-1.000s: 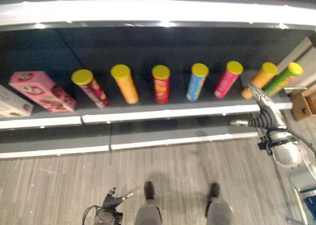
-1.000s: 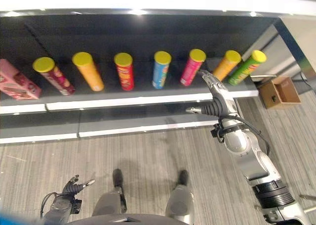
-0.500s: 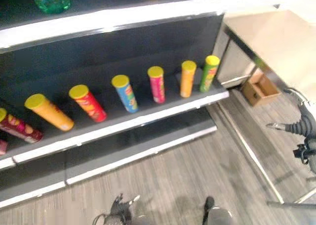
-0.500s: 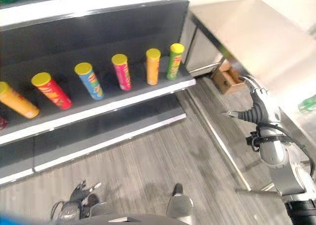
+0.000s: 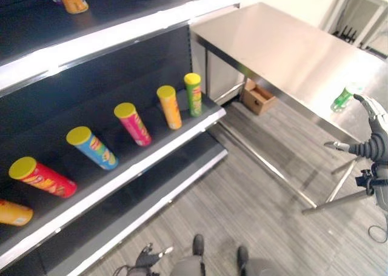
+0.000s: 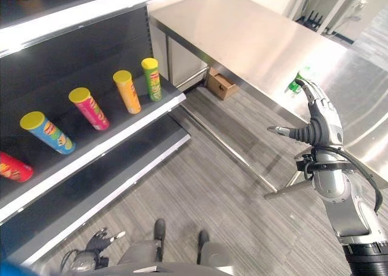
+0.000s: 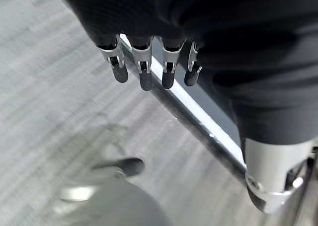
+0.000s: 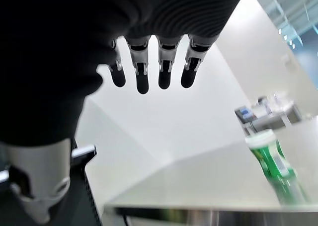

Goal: Put the goods on the table back onto the shelves and tidy them up.

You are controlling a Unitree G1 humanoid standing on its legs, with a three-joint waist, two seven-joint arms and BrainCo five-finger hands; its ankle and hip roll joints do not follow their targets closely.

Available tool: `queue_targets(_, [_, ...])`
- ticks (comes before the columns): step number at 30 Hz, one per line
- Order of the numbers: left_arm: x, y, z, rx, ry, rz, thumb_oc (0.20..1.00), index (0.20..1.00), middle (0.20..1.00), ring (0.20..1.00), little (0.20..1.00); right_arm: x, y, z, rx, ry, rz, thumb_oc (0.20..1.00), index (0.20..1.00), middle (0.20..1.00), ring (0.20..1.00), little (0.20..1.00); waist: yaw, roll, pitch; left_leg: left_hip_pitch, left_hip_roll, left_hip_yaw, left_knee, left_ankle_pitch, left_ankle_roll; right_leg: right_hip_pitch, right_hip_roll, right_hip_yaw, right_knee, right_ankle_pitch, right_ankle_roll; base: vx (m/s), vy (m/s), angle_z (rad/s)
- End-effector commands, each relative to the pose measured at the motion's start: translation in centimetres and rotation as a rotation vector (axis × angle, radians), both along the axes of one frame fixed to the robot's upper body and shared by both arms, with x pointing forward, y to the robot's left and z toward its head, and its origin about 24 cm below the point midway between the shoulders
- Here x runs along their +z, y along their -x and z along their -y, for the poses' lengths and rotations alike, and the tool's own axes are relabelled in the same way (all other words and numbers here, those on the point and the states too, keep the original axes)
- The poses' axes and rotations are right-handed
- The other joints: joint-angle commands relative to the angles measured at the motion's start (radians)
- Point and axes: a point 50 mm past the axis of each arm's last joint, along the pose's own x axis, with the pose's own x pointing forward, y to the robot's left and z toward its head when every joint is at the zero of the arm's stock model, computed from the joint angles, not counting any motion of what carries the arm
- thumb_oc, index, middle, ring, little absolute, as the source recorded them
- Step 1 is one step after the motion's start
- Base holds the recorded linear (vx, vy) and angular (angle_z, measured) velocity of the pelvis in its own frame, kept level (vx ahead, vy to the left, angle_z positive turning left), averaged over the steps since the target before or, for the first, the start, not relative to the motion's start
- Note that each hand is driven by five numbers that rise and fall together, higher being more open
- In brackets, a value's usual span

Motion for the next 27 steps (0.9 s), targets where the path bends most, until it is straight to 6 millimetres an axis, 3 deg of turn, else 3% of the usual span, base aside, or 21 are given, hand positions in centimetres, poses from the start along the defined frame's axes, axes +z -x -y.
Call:
queue_targets(1, [1.4,-3.3,-0.6,-0.047,-0.04,0.103,1.0,1.0,1.0,1.0,1.0,3.4,-0.7,-0.1,-0.005,0.028,0.144,1.0,1.0,1.0,1.0,1.0,0.042,-0.023,-0.002,0.017,0.043,0.045,-0.019,-0.014,-0.032,0.007,0.02,0.006,0.066,-0.066,0.045,0.17,0.226,-0.44])
queue_targets(5, [1.8,-4.0,-1.0,-0.043,-0.057,0.119,1.0,1.0,1.0,1.0,1.0,2.8,-0.7,0.5,-0.041,0.004,0.133,1.0,1.0,1.0,1.0,1.0,0.042,-0.03,-0.004,0.051,0.042,0.085,-0.016,-0.044,-0.005,-0.03,-0.009,0.01,0.172,-0.073,0.071,0.11,0.127,-0.61])
queue_targets(7, [2.4,-4.5,-1.9,-0.018,-0.055,0.149,1.0,1.0,1.0,1.0,1.0,2.5,-0.3,1.3,-0.099,0.004,0.124,1.0,1.0,1.0,1.0,1.0,0.029,-0.023,0.013,0.092,0.038,0.1,-0.019,-0.063,0.023,-0.092,-0.029,0.003,0.333,-0.04,0.102,0.13,0.183,-0.38])
queue_targets(9, [2.1,-3.2,-2.6,-0.008,-0.082,0.109,1.0,1.0,1.0,1.0,1.0,2.1,-0.1,1.7,-0.128,-0.005,0.119,1.0,1.0,1.0,1.0,1.0,0.023,-0.019,0.032,0.116,0.033,0.105,-0.025,-0.069,0.038,-0.14,-0.04,0.0,0.445,-0.007,0.107,0.07,0.15,-0.21])
queue_targets(11, [2.2,-2.8,-3.0,-0.01,-0.092,0.108,1.0,1.0,1.0,1.0,1.0,1.7,0.2,2.1,-0.157,-0.012,0.121,1.0,1.0,1.0,1.0,1.0,0.021,-0.015,0.037,0.143,0.034,0.111,-0.04,-0.08,0.04,-0.17,-0.063,-0.023,0.476,0.008,0.104,0.08,0.064,-0.02])
queue_targets(13, [2.2,-2.6,-3.0,-0.012,-0.094,0.107,1.0,1.0,1.0,1.0,1.0,1.5,0.4,2.5,-0.18,-0.015,0.117,1.0,1.0,1.0,1.0,1.0,0.02,-0.015,0.038,0.151,0.033,0.107,-0.042,-0.084,0.04,-0.171,-0.077,-0.036,0.455,0.012,0.101,0.07,-0.004,0.03])
queue_targets(15, [2.1,-2.5,-2.9,-0.02,-0.098,0.103,1.0,1.0,1.0,1.0,1.0,2.0,0.8,3.4,-0.232,-0.014,0.151,1.0,1.0,1.0,1.0,1.0,0.013,-0.009,0.04,0.156,0.034,0.089,-0.047,-0.096,0.03,-0.186,-0.104,-0.04,0.322,0.013,0.094,0.08,-0.05,0.02])
queue_targets(16, [2.1,-2.5,-2.9,-0.021,-0.097,0.103,1.0,1.0,1.0,1.0,1.0,2.0,0.9,3.4,-0.233,-0.014,0.152,1.0,1.0,1.0,1.0,1.0,0.012,-0.006,0.04,0.155,0.035,0.087,-0.047,-0.096,0.03,-0.181,-0.103,-0.043,0.313,0.017,0.093,0.12,-0.087,0.13])
queue_targets(18, [1.9,-2.3,-2.6,-0.023,-0.098,0.094,1.0,1.0,1.0,1.0,1.0,2.7,1.2,4.3,-0.283,-0.011,0.196,1.0,1.0,1.0,1.0,1.0,-0.002,-0.001,0.056,0.175,0.035,0.058,-0.037,-0.127,0.017,-0.236,-0.135,-0.024,0.119,0.109,0.123,0.17,-0.146,0.19])
queue_targets(20, [1.9,-2.3,-2.7,-0.021,-0.102,0.095,1.0,1.0,1.0,1.0,1.0,2.7,1.2,4.5,-0.296,-0.011,0.199,1.0,1.0,1.0,1.0,1.0,-0.007,-0.002,0.062,0.185,0.037,0.051,-0.032,-0.136,0.014,-0.244,-0.135,-0.015,0.092,0.124,0.129,0.15,-0.181,0.4])
queue_targets(21, [2.0,-2.4,-2.8,-0.012,-0.107,0.104,1.0,1.0,1.0,1.0,1.0,1.9,1.4,5.9,-0.356,-0.042,0.161,1.0,1.0,1.0,1.0,1.0,-0.01,-0.031,0.067,0.206,0.027,0.027,-0.027,-0.158,-0.001,-0.22,-0.135,0.007,0.053,0.16,0.138,0.15,-0.208,0.77])
queue_targets(27, [1.8,-1.9,-2.5,-0.007,-0.09,0.096,1.0,1.0,1.0,1.0,1.0,1.1,1.9,8.3,-0.431,-0.091,0.091,1.0,1.0,1.0,1.0,1.0,-0.011,-0.043,0.028,0.233,0.073,-0.002,-0.041,-0.164,-0.038,-0.174,-0.119,-0.013,0.058,0.144,0.137,0.16,-0.255,0.51])
